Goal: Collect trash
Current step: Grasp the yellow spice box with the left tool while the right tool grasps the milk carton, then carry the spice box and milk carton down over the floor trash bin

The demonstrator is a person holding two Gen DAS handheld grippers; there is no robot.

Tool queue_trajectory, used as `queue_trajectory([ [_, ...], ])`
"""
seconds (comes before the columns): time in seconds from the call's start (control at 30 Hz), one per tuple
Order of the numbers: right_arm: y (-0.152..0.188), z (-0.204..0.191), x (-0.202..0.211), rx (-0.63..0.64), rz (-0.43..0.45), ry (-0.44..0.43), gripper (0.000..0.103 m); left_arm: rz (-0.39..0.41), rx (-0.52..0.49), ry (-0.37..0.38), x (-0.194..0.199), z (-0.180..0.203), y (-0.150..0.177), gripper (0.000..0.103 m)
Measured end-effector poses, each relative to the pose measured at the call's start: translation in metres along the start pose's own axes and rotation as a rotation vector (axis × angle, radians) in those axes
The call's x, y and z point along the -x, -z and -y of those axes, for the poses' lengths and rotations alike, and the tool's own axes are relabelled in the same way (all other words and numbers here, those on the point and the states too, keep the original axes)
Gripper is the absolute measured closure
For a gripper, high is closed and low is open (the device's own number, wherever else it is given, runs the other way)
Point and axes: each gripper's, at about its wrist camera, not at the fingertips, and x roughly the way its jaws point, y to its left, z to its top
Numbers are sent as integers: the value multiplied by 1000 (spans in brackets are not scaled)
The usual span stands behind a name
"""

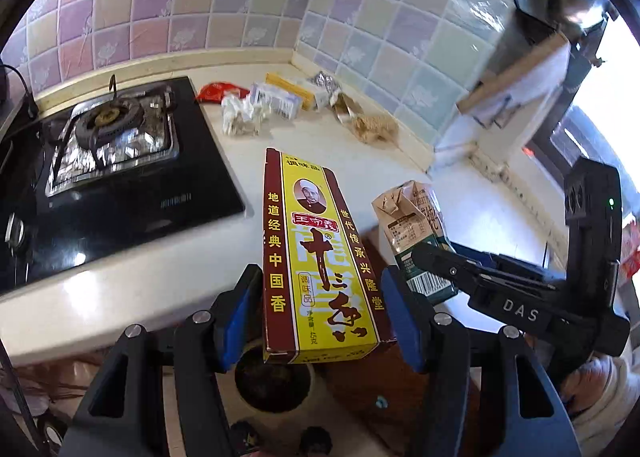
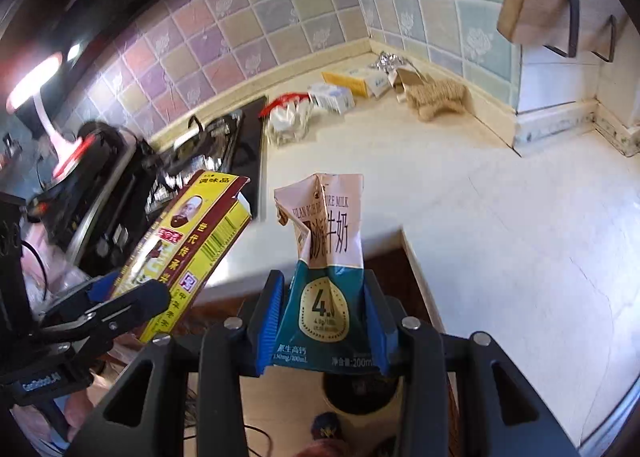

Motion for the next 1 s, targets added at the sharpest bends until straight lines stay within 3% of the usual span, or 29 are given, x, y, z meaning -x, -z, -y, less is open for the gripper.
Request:
queue_trajectory([
  [0.23,54,-4,-11,9,-117,2,65,-104,-28,-16,-4,-1,68,43],
  [0.37,87,-6,-35,-11,-198,1,65,-178,5,-19,-22,-11,101,43],
  [0.7,155,22,-128,-163,-360,29,65,-321,45,-48,-96,-53,171,43],
  [1.0,202,41,-215,-198,-441,57,64,-427,49,-24,-182,-88,217,43],
])
